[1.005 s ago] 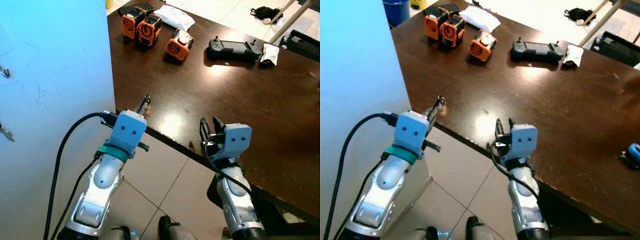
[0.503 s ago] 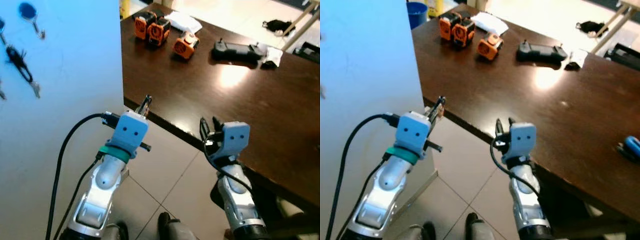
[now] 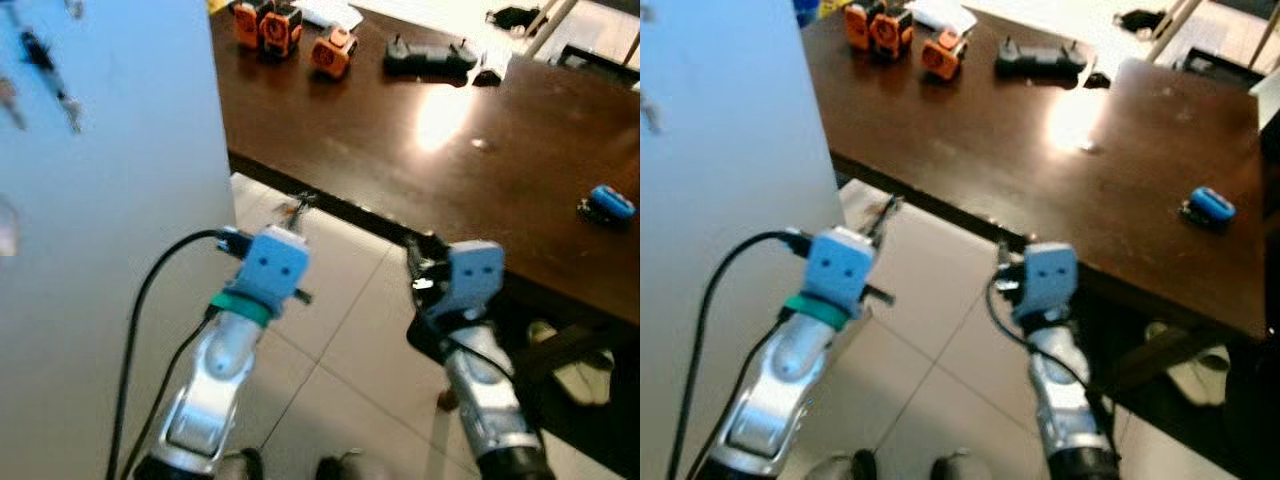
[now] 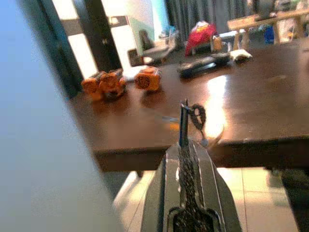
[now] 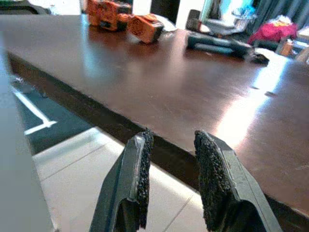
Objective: Hang keys on a hook
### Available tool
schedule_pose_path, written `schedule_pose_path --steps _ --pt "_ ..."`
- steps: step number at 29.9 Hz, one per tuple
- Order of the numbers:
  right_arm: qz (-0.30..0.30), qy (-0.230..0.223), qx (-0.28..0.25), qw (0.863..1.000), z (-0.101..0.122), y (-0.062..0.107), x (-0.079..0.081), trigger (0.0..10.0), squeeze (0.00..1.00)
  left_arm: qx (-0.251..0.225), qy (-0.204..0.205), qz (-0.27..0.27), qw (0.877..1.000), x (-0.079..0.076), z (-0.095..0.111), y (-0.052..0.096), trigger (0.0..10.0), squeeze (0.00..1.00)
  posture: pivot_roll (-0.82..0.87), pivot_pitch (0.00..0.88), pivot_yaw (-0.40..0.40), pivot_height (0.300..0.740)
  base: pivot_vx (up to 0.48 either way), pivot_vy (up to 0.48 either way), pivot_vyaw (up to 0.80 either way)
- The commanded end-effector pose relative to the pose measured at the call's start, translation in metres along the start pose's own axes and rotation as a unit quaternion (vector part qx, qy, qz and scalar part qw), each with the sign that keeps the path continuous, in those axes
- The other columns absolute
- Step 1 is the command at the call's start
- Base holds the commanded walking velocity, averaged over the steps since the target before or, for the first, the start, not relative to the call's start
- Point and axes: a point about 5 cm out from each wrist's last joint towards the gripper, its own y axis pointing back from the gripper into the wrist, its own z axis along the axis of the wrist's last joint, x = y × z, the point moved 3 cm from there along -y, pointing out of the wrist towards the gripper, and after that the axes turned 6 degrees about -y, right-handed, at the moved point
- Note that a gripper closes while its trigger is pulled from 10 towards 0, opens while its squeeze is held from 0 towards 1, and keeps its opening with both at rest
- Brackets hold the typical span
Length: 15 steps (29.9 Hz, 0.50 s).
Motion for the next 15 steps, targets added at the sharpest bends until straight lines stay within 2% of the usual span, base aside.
schedule_pose_path --steps 1,11,15 --pt "0.007 -0.006 0.006 1.000 -0.004 0.002 0.007 10.0 0.00 0.010 -0.001 0.001 1.000 0.001 -0.006 0.004 10.0 0.00 -0.05 0.132 -0.032 0.740 0.000 0.000 0.80" --pt "0.007 -0.007 0.002 1.000 -0.002 0.000 0.008 10.0 0.00 0.001 0.009 0.011 1.000 0.005 0.003 -0.001 10.0 0.00 -0.05 0.131 -0.030 0.740 0.000 0.000 0.80" --pt "0.008 -0.007 -0.001 1.000 -0.001 -0.002 0.008 10.0 0.00 -0.023 0.009 0.017 1.000 0.008 0.015 -0.008 10.0 0.00 -0.04 0.130 -0.030 0.740 0.000 0.000 0.80"
